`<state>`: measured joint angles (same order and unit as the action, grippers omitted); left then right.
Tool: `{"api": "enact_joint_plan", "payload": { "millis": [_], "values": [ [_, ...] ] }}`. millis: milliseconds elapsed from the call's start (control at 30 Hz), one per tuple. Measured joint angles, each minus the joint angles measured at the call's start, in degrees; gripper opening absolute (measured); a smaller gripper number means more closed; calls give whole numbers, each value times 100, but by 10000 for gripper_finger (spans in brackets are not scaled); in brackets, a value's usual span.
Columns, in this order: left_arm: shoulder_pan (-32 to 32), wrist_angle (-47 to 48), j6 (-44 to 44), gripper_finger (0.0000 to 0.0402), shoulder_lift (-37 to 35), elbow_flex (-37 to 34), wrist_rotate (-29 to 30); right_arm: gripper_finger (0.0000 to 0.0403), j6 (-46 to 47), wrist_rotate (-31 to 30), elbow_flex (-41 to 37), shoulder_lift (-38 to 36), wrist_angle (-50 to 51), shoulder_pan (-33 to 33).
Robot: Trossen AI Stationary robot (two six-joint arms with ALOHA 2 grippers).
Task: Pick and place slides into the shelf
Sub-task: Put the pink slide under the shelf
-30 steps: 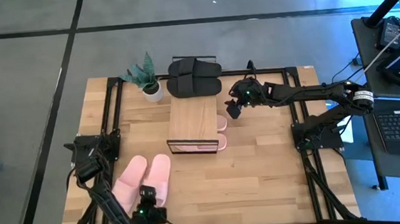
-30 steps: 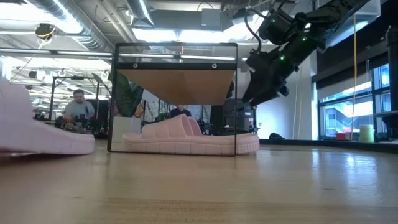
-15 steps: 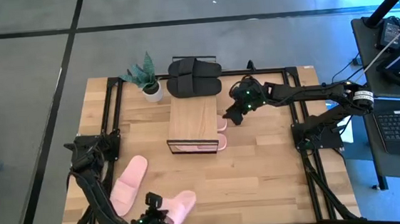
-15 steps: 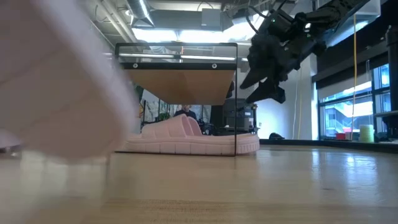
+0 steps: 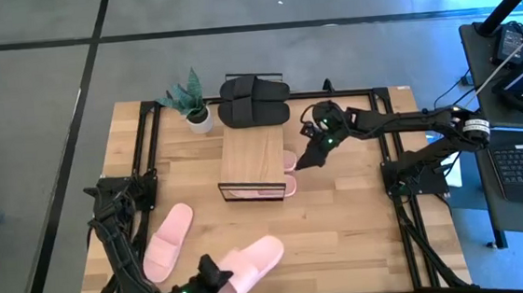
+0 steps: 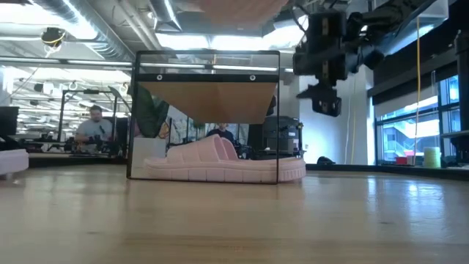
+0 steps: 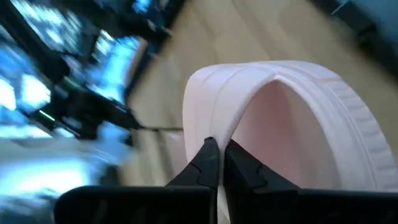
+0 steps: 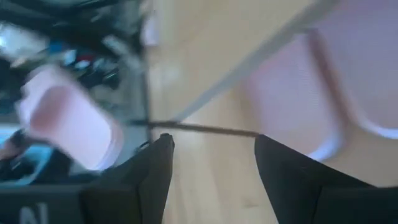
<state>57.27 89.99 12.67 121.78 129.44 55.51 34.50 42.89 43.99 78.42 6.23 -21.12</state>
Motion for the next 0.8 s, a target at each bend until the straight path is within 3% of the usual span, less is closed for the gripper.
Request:
{"api": "enact_joint_plan", "payload": {
  "millis": [133, 233, 433, 800],
  "values": [
    [-52, 2, -1405, 0, 0, 1, 788, 225, 137, 330, 0, -134, -132, 0],
    [-224, 2, -1855, 0, 0, 1, 1107, 225, 153, 330, 0, -327, -316, -2],
    [-663, 3, -2602, 0, 0, 1, 1171, 225, 462, 332, 5, -694, -1028, 76],
    [-1154, 3, -3612, 0, 0, 1, 1493, 225, 277, 262, 4, -786, -1225, 575]
  ]
}}
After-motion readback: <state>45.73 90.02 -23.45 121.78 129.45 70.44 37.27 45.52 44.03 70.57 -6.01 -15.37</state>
